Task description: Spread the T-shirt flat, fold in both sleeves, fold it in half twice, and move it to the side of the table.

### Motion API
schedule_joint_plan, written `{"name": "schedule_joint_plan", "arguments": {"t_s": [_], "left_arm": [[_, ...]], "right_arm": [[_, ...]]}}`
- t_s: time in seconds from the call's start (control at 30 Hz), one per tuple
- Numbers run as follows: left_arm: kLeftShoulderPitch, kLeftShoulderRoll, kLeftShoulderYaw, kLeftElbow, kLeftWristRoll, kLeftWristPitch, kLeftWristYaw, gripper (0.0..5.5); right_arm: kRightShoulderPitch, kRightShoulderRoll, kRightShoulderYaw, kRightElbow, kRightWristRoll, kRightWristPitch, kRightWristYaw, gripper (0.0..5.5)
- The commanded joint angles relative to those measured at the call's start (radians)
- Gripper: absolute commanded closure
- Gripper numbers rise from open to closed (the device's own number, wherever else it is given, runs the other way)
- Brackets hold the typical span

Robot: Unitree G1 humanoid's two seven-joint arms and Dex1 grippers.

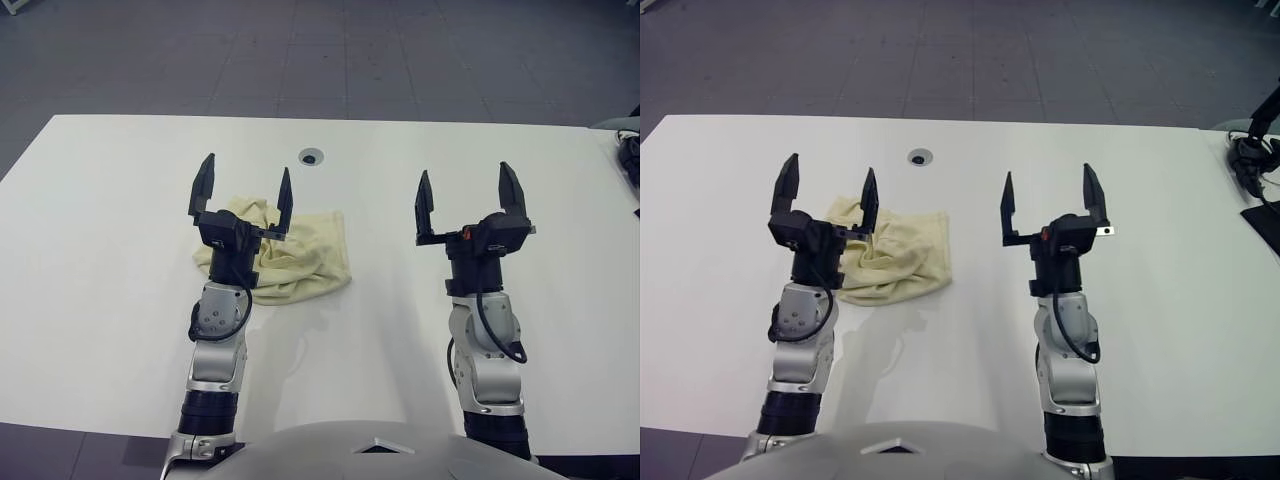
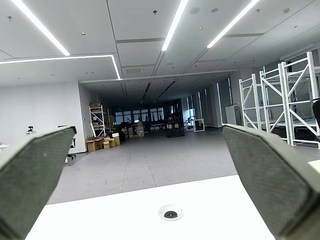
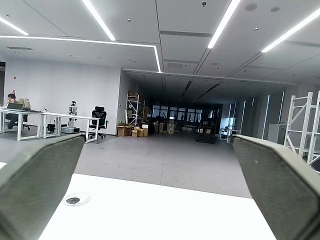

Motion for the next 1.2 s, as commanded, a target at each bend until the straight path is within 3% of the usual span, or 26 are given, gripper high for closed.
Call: {"name": "schedule_joint_plan", "arguments": {"t_s": [0.03, 0.3, 0.93, 1.0, 1.2], "left_arm": [[-0.015, 0.006, 0.0, 0.007, -0.01, 0.01, -0.013, 0.1], [0.003, 0.01, 0.005, -0.003, 0.039, 0.003, 0.006, 0.1], [-0.002, 0.014, 0.017, -0.043, 0.063, 0.042, 0.018, 0.1], [-0.043, 0.004, 0.085, -0.044, -0.084, 0.141, 0.023, 0.1], [-0.195, 0.218, 0.178, 0.168, -0.055, 0.412, -0.058, 0.1]], "right_arm": [[0.007, -0.003, -0.018, -0.016, 0.047, 0.027, 0.012, 0.11], [0.0, 0.007, -0.02, -0.033, 0.168, 0.102, 0.061, 0.11], [0.008, 0.003, 0.029, -0.082, 0.171, 0.142, 0.089, 0.11], [0.004, 0.011, 0.035, -0.076, 0.171, 0.143, 0.084, 0.11], [-0.009, 0.03, 0.052, -0.061, 0.15, 0.134, 0.067, 0.11]]}}
